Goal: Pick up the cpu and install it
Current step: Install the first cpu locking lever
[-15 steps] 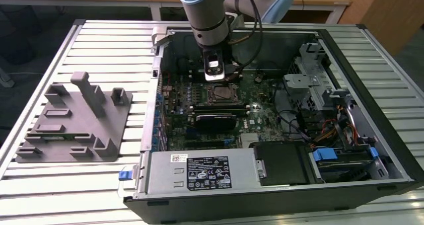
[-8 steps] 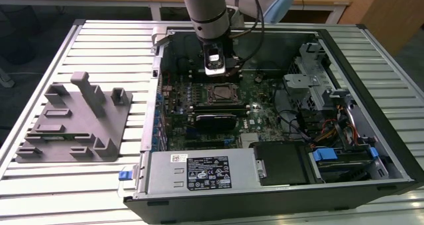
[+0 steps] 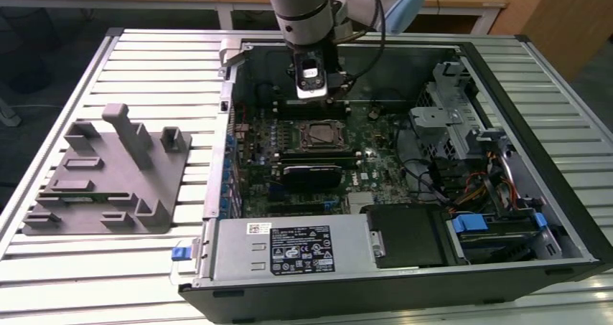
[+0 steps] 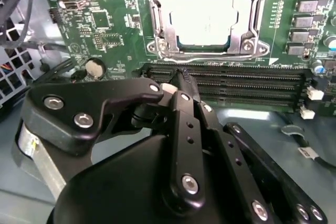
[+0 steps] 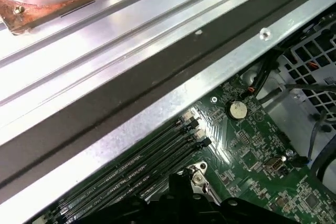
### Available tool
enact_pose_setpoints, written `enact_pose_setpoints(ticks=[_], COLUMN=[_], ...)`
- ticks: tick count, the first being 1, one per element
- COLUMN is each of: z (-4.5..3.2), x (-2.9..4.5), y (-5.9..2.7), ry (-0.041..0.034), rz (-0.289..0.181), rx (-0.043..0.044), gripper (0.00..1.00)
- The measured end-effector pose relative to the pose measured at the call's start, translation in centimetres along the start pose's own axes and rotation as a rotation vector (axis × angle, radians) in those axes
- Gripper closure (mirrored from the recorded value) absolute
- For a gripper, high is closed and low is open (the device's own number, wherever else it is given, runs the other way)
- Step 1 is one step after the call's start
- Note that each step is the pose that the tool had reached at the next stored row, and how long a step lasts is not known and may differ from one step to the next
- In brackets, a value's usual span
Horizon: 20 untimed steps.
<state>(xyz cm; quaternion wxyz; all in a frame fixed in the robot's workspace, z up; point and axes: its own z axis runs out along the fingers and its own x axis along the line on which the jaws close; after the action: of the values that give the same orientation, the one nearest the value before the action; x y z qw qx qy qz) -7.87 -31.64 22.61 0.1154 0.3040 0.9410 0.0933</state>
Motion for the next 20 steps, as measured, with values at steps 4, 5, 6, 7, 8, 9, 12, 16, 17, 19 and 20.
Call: enact_pose_setpoints(ticks=[4, 5, 6, 7, 8, 9, 12, 16, 17, 19, 20], z=[-0.02, -0.02, -0.02, -0.02, -0.02, 0.0, 0.04, 0.03, 0.02, 0.03, 0.03], x=[0.0, 0.0, 0.0, 0.0, -0.01, -0.02, -0.09, -0.47, -0.58, -0.78, -0.88], y=[0.01, 0.0, 0.0, 0.01, 0.01, 0.01, 0.02, -0.38, -0.53, -0.82, -0.96], ry=[-0.0002, -0.0002, -0.0002, -0.0013, -0.0035, -0.0074, -0.015, -0.0109, -0.0072, 0.0034, 0.0094], rz=[0.0, 0.0, 0.0, -0.001, -0.003, -0.005, -0.012, -0.013, -0.013, -0.012, -0.011], rx=[0.0001, 0.0002, 0.0004, 0.0033, 0.0103, 0.0207, 0.0467, 0.0597, 0.0624, 0.0701, 0.0746], gripper=[0.89, 0.89, 0.89, 0.89, 0.89, 0.89, 0.89, 0.89, 0.89, 0.89, 0.89])
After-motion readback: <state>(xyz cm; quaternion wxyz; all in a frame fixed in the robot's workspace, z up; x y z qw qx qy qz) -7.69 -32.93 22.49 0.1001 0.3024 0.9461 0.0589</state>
